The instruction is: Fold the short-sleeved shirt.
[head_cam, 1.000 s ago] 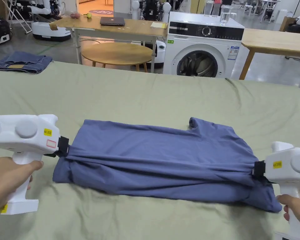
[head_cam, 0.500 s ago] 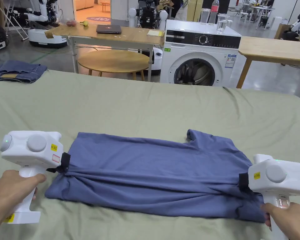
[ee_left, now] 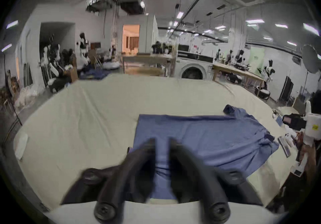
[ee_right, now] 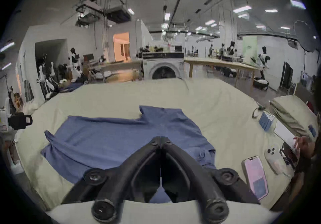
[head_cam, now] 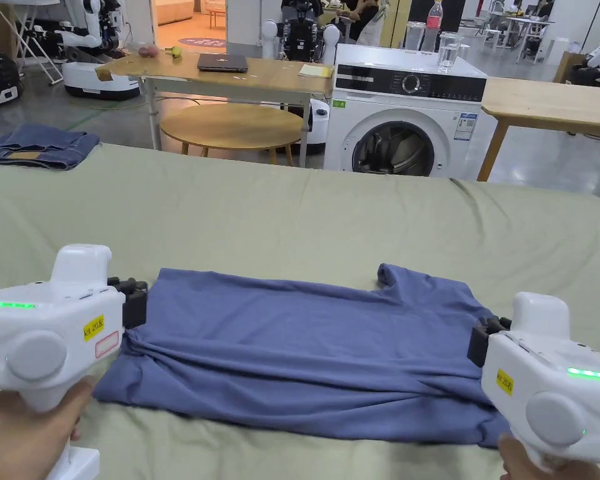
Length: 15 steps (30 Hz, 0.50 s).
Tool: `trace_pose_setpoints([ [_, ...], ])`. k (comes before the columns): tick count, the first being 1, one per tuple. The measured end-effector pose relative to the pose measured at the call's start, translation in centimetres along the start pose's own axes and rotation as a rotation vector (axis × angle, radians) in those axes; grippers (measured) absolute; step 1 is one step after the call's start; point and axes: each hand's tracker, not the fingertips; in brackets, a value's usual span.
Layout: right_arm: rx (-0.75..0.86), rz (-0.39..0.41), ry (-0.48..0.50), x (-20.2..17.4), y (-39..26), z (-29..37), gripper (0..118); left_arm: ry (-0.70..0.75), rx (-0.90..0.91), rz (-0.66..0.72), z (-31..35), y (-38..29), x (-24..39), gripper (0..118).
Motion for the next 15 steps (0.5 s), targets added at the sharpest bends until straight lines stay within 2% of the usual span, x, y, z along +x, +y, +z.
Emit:
trace_pose_setpoints([
  [2,0.020,-0.008,0.004,-0.5,-0.4,0.9,0,0.017,0.037,-0.009,1.4,-0.6,0.7,0],
  [7,0.063,0.021,-0.009,-1.6,-1.0,2.5,0,0.024,0.002,-0.005,2.8,-1.3,0.2,0],
  [10,0.054,0.020,0.018,-1.4,-1.4,2.8,0,0.040,-0.134,0.023,1.0,-1.3,-1.9,0],
  [15,0.016,0.025,0.015,-1.0,-2.0,2.2,0,-0.018,-0.378,0.114,-4.2,-1.2,-5.8,0],
])
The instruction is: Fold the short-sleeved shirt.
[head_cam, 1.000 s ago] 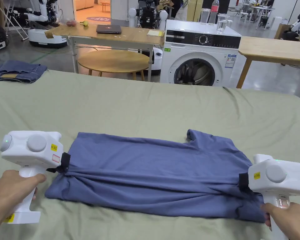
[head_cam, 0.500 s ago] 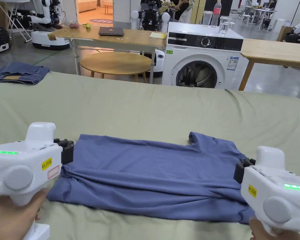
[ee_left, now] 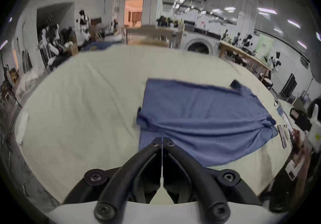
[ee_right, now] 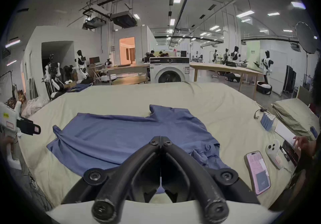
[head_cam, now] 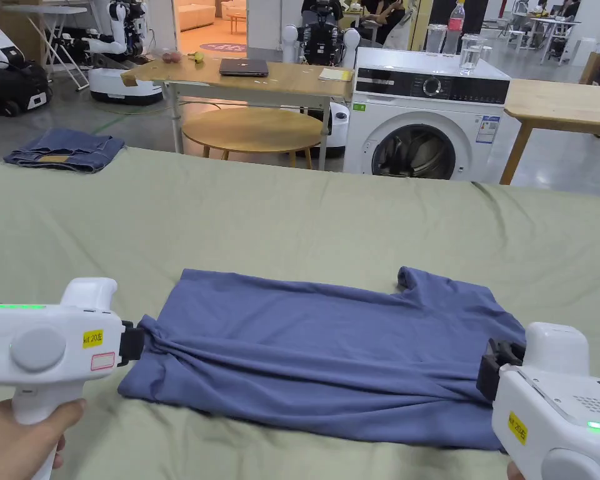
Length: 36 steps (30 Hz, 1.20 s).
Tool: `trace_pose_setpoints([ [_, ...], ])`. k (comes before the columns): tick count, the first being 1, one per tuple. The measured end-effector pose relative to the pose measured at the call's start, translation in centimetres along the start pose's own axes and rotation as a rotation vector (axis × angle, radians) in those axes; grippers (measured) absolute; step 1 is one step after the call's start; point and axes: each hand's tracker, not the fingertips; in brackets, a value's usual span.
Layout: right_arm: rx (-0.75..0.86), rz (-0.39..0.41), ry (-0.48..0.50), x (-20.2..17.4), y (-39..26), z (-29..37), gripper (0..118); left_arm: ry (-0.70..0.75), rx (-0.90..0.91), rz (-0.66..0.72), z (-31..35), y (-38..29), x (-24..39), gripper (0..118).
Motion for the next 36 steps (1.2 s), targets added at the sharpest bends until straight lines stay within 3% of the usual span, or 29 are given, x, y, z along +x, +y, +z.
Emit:
trace_pose_setpoints([
  [3,-0.022,0.010,-0.007,0.4,-0.4,-0.4,0,-0.010,-0.137,0.022,-3.0,1.4,-1.3,24],
  [5,-0.038,0.011,-0.012,0.6,-0.7,-0.6,0,-0.003,-0.185,0.037,-4.4,1.9,-1.7,50],
  [6,-0.048,0.012,-0.015,0.7,-0.9,-0.8,0,0.002,-0.196,0.027,-5.1,2.2,-1.8,58],
  [8,-0.066,0.018,-0.019,0.8,-1.3,-1.0,0,0.029,-0.226,0.019,-6.5,2.5,-1.7,60],
  [13,-0.102,0.028,-0.021,1.2,-2.2,-1.4,0,0.128,-0.437,-0.049,-11.0,1.4,-1.7,55],
  [17,-0.121,0.030,-0.024,1.7,-2.7,-1.4,0,0.141,-0.357,-0.062,-9.2,0.4,-0.3,39],
  [19,-0.130,0.025,-0.027,2.0,-2.8,-1.6,0,0.121,-0.320,-0.131,-8.7,-0.4,0.6,8],
  [20,-0.133,0.023,-0.029,2.2,-2.9,-1.6,0,0.119,-0.303,-0.132,-8.6,-0.7,0.7,4],
  [27,-0.181,0.000,-0.036,5.0,-1.6,-2.0,0,0.033,-0.234,-0.034,-5.6,-1.8,-1.0,0],
  [28,-0.195,0.004,-0.046,5.8,-1.2,-2.1,3,0.027,-0.234,-0.035,-5.2,-1.9,-1.0,0],
  [29,-0.213,0.010,-0.062,6.4,-0.7,-2.4,15,0.024,-0.218,-0.037,-4.8,-1.8,-1.2,0],
  [31,-0.241,0.008,-0.095,8.0,0.0,-3.0,50,0.014,-0.204,-0.036,-3.9,-1.9,-1.2,0],
  [32,-0.281,0.012,-0.117,8.8,0.3,-3.5,55,0.009,-0.199,-0.037,-3.6,-1.9,-1.1,0],
  [36,-0.422,-0.008,-0.091,11.2,-0.2,-6.2,55,0.001,-0.180,-0.031,-2.8,-1.8,-1.2,0],
])
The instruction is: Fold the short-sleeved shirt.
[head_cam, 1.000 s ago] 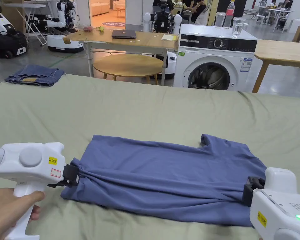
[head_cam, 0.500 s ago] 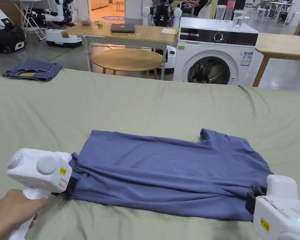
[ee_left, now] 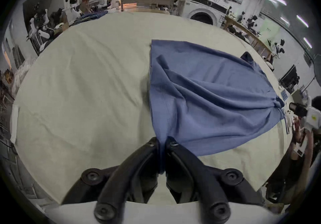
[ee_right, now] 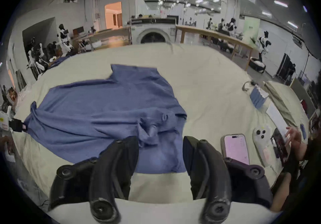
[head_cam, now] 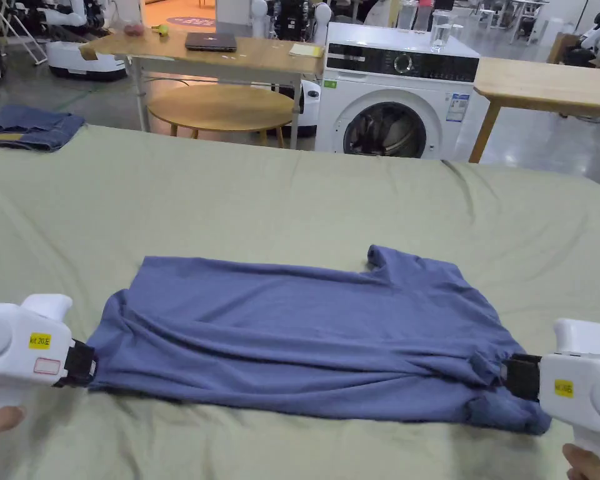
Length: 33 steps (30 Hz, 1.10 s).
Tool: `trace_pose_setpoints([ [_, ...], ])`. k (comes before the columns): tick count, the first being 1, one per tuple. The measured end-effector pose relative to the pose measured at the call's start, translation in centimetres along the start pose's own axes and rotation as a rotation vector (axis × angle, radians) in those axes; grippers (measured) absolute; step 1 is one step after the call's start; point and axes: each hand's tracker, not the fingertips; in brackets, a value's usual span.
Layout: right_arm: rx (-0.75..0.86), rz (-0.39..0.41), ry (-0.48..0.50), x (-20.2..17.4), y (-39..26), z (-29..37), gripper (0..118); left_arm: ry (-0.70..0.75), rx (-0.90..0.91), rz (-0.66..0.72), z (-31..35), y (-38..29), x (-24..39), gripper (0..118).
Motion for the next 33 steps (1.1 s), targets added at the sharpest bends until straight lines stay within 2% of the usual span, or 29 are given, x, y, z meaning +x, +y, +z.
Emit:
trace_pose_setpoints([
  [3,-0.124,0.016,-0.004,0.7,-0.9,-2.8,55,0.000,-0.002,-0.002,-0.1,0.1,-0.1,0],
  [6,-0.244,0.005,0.009,1.1,-2.6,-5.9,48,0.008,-0.007,-0.008,-0.5,0.0,0.0,0],
  [8,-0.177,0.001,0.011,1.2,-3.4,-6.0,4,0.014,-0.015,-0.015,-0.9,-0.1,0.2,0],
  [9,-0.169,0.003,0.012,1.1,-3.2,-5.5,4,0.015,-0.017,-0.014,-1.1,-0.1,0.0,0],
  [12,-0.182,-0.026,0.121,0.7,-3.0,-5.3,3,0.017,-0.017,-0.011,-1.3,-0.3,0.1,0],
  [13,-0.186,0.019,0.064,0.3,-2.9,-5.4,3,0.019,-0.015,-0.016,-1.3,-0.3,0.1,0],
  [14,-0.168,0.045,0.066,0.1,-2.9,-5.2,3,0.020,-0.015,-0.018,-1.3,-0.3,0.1,0],
  [18,-0.143,0.031,0.076,0.4,-2.1,-3.6,1,0.013,0.007,-0.016,-0.2,-0.1,0.0,0],
  [21,-0.075,0.051,0.076,0.6,-1.3,-0.7,1,-0.004,0.035,-0.021,1.5,0.2,0.1,0],
  [25,-0.028,0.026,0.090,1.2,-0.3,2.8,1,-0.041,0.084,-0.016,4.5,0.3,-0.1,0],
  [33,-0.005,0.100,0.058,1.0,-3.9,9.4,1,-0.044,0.104,-0.017,8.5,-4.0,-1.6,0],
])
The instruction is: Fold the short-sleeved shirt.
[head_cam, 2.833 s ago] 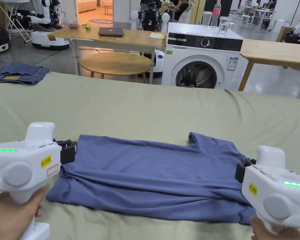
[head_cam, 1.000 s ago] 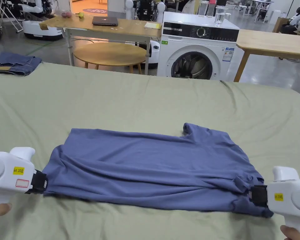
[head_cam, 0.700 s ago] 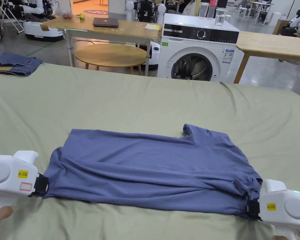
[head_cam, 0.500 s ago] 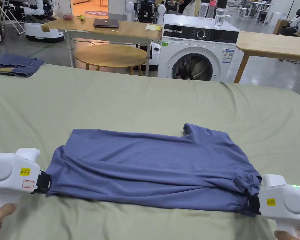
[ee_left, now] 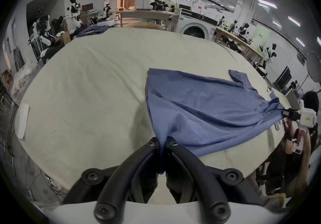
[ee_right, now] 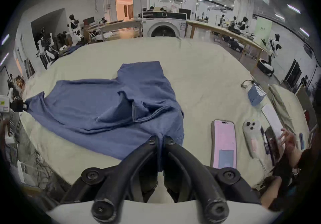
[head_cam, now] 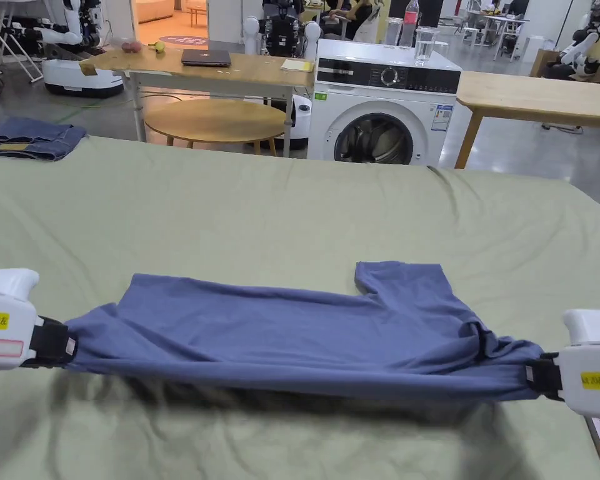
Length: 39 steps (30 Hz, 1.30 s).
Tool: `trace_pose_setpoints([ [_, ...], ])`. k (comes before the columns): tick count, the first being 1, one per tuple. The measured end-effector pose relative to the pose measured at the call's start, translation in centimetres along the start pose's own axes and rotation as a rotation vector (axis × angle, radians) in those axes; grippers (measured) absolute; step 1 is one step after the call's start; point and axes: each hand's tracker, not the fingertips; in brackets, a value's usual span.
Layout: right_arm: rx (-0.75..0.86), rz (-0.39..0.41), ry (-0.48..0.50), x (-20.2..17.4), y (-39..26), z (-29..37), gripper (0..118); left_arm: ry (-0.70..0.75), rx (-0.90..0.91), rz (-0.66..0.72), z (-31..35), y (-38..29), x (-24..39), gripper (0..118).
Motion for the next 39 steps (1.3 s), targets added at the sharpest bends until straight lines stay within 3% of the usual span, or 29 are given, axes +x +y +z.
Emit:
trace_pose_setpoints([
  [7,-0.132,0.115,-0.094,-1.4,-7.1,-0.1,1,0.021,-0.073,-0.009,-0.4,-5.8,-0.4,0],
  [18,-0.176,0.110,-0.113,-1.9,-10.1,-4.1,4,0.051,-0.158,0.013,-4.4,-8.7,-0.6,0],
  [20,-0.186,0.100,-0.107,-1.9,-9.2,-3.4,18,0.055,-0.161,0.015,-3.9,-8.1,-0.3,8],
  [22,-0.153,0.074,-0.100,-1.9,-8.1,-2.2,57,0.063,-0.155,0.021,-3.2,-7.3,0.2,30],
  [27,0.064,-0.001,-0.110,-3.4,-4.1,0.9,58,0.039,0.021,-0.028,-0.7,-5.0,2.9,39],
  [30,0.204,-0.045,-0.058,-5.2,-2.3,1.7,58,0.023,0.162,-0.089,0.2,-3.8,5.1,39],
  [31,0.250,-0.049,-0.058,-5.9,-1.9,1.8,53,0.040,0.203,-0.112,0.4,-3.6,5.9,39],
  [34,0.394,-0.031,-0.052,-8.7,-1.0,2.1,2,0.063,0.356,-0.156,1.1,-3.4,8.4,35],
  [36,0.469,-0.030,-0.040,-10.3,-0.6,2.0,0,0.073,0.445,-0.164,1.4,-3.4,9.6,13],
  [38,0.516,-0.048,-0.025,-11.7,-0.2,1.9,0,0.098,0.506,-0.176,1.6,-3.4,11.0,0],
  [39,0.526,-0.050,-0.002,-12.3,0.0,1.7,0,0.115,0.523,-0.189,1.6,-3.3,11.6,0],
])
